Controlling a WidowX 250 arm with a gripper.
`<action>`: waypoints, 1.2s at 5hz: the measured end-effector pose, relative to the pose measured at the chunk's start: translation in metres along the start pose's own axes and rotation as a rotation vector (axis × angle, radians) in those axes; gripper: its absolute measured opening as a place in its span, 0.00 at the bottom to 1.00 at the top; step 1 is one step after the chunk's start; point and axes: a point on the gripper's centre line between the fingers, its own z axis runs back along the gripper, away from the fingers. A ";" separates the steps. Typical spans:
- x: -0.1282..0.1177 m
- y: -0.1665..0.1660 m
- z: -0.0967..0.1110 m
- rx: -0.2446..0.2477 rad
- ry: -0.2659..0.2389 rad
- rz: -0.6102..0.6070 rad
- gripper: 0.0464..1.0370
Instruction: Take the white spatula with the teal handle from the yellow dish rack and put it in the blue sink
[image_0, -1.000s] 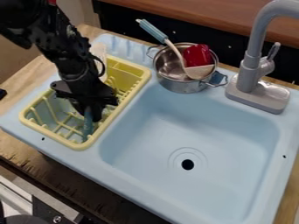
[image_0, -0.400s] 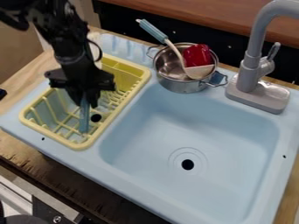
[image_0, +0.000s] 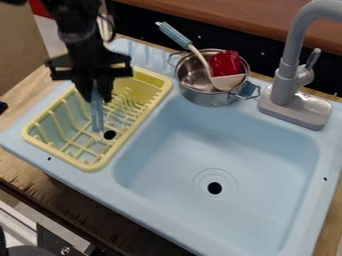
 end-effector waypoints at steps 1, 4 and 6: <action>-0.008 -0.006 0.013 0.014 0.105 0.086 0.19; -0.073 -0.051 0.023 0.076 0.230 0.490 0.19; -0.115 -0.083 0.015 0.124 0.279 0.682 0.19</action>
